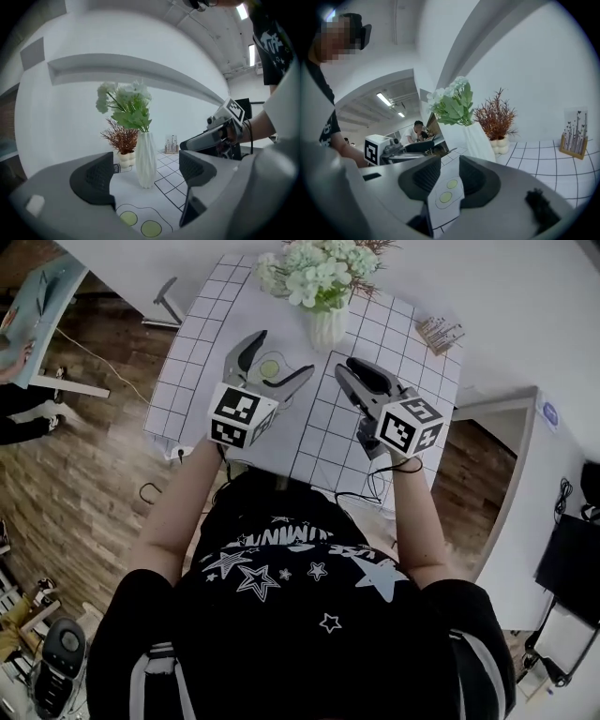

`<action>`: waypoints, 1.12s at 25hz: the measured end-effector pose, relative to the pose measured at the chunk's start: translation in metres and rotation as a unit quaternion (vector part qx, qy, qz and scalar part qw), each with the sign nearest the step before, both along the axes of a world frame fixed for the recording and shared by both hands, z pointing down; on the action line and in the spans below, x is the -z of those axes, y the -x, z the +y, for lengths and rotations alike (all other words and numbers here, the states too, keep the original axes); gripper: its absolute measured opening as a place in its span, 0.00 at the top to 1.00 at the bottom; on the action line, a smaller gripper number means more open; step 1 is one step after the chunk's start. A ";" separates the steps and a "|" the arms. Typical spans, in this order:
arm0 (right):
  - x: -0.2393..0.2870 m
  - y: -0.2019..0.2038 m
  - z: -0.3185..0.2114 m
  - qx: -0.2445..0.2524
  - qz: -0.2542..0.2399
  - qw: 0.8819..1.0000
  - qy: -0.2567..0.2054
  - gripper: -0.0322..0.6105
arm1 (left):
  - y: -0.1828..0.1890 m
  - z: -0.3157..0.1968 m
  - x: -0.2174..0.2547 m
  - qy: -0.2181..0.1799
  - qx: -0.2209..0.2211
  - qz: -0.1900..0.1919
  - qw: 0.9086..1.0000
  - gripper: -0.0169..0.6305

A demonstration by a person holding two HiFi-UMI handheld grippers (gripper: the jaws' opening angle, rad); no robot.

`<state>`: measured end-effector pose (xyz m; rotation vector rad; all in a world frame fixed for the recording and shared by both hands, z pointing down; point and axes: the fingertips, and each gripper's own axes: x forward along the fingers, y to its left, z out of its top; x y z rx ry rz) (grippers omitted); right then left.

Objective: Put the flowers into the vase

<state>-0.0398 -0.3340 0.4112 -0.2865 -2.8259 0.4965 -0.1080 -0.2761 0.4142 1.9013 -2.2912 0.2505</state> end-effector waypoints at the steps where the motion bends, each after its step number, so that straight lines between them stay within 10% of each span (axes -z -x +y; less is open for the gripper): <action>1: -0.001 0.002 0.003 0.004 -0.002 1.000 0.001 0.75 | -0.001 0.009 0.005 -0.004 0.009 -0.002 1.000 0.31; 11: 0.006 0.002 0.030 -0.019 -0.002 1.000 -0.013 0.75 | 0.030 0.081 0.023 -0.057 0.053 0.033 0.996 0.32; 28: 0.014 0.041 0.137 -0.152 0.016 0.988 -0.019 0.79 | 0.114 0.214 0.003 -0.069 -0.019 0.088 0.994 0.54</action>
